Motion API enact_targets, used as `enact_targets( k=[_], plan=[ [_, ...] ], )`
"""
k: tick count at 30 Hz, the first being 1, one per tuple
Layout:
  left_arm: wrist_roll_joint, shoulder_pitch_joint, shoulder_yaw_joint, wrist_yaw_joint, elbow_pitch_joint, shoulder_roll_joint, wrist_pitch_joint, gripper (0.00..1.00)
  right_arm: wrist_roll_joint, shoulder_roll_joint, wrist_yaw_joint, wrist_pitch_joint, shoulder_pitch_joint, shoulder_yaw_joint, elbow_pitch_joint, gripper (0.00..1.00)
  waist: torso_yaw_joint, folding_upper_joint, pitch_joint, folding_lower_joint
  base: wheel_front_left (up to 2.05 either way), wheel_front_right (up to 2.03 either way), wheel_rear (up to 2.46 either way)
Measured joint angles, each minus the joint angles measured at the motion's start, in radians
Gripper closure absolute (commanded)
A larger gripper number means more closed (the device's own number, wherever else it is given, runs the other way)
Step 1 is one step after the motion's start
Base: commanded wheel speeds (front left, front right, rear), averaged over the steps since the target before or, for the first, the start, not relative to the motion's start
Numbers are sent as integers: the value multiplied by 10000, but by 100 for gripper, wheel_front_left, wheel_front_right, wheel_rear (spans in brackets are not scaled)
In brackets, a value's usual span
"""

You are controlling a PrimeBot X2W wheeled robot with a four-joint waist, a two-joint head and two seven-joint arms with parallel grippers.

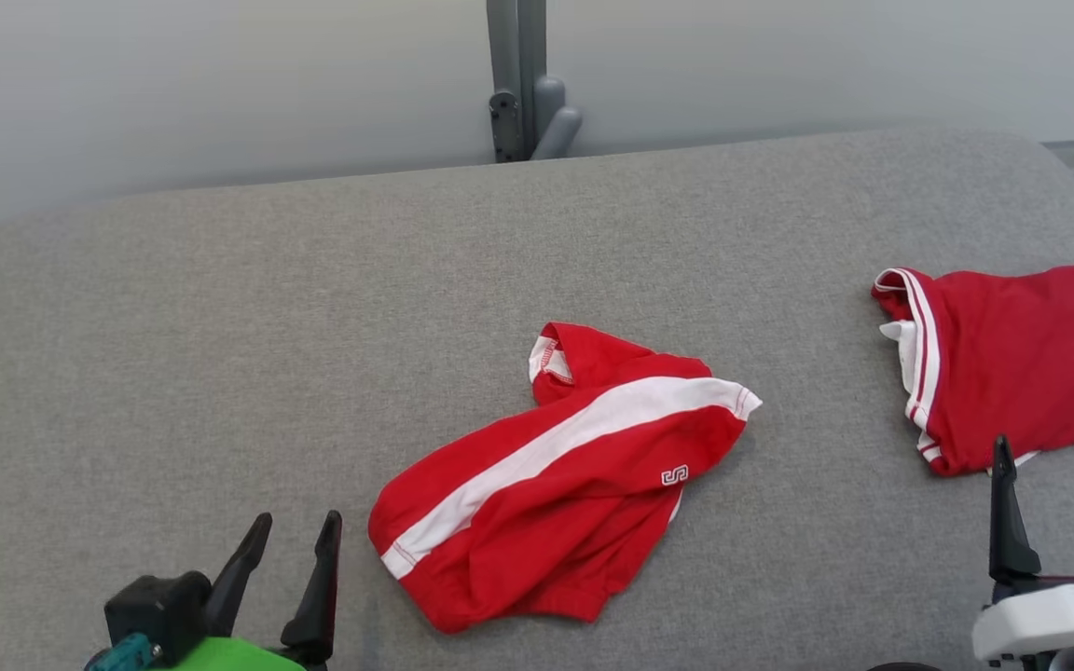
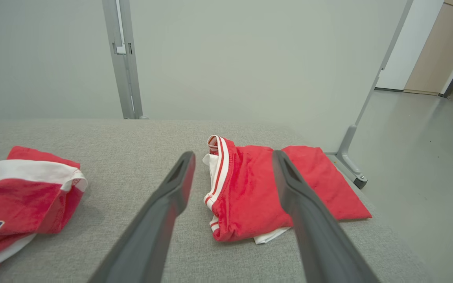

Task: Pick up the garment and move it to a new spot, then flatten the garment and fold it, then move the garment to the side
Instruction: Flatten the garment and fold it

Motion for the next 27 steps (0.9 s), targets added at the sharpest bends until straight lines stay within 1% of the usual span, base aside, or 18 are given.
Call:
enact_targets(
  k=[2,4,6,7,9,14,18,22,27],
  plan=[
    [934,496,679,-251,48,-512,-2,0,0,-2,0,0,230,-167,-13,0,133,0,-153,0,0,0,0],
    [1921,912,1298,-667,161,-907,-2,0,0,-8,0,0,399,-265,12,0,299,0,-270,0,0,0,0],
    [2406,1449,2374,-1093,339,-1672,-2,0,17,-8,2,0,416,-228,35,0,482,0,-363,0,0,0,0],
    [2750,1676,2773,-1312,466,-1950,-2,0,21,-10,0,0,413,-192,67,0,569,0,-402,0,0,0,0],
    [3515,2086,3507,-1829,846,-2326,-2,0,38,-8,0,0,401,-77,207,0,726,0,-474,0,0,0,0],
    [4888,2697,5127,-3007,1386,-3429,-2,0,88,0,0,0,320,198,600,0,956,0,-635,0,0,0,0],
    [5716,2803,5917,-3827,1592,-4057,-2,0,113,-2,0,0,282,249,784,0,1061,0,-696,0,0,0,0],
    [6234,2830,6481,-4282,1753,-4510,-2,0,130,0,0,0,266,282,863,0,1098,0,-723,0,0,0,0],
    [6638,2824,6878,-4556,1931,-4836,-2,0,146,-2,0,0,200,341,959,0,1059,0,-727,0,0,0,0]
  ],
)
